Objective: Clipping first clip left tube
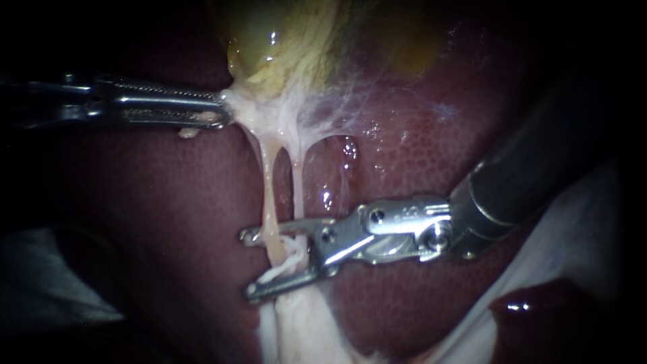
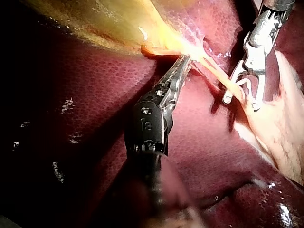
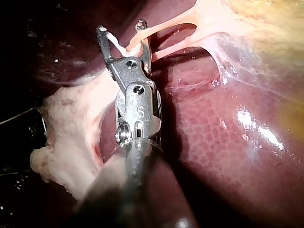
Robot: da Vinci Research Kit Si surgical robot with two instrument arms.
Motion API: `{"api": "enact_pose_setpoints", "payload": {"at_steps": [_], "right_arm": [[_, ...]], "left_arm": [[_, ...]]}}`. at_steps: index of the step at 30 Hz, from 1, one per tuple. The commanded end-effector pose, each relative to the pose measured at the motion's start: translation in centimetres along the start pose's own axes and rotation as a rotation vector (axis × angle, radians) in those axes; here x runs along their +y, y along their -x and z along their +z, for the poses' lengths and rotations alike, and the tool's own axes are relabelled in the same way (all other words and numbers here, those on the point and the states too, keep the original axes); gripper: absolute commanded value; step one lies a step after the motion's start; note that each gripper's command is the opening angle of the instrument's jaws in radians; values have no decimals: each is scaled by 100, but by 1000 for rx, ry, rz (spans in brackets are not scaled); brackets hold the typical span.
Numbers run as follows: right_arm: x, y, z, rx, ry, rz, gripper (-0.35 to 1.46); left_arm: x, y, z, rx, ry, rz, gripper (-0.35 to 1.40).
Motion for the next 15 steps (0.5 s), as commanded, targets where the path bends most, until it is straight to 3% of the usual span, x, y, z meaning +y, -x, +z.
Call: {"api": "enact_pose_setpoints", "payload": {"at_steps": [1, 7, 15], "right_arm": [[-5, -2, 0, -1, -4, 0, 45], [-14, -8, -2, 3, -12, 5, 31], [-12, -5, -8, -3, -17, 6, -14]], "left_arm": [[0, 0, 0, 0, 2, 1, -35], [0, 0, 0, 0, 2, 1, -35], [0, 0, 0, 0, 1, 1, -35]]}}
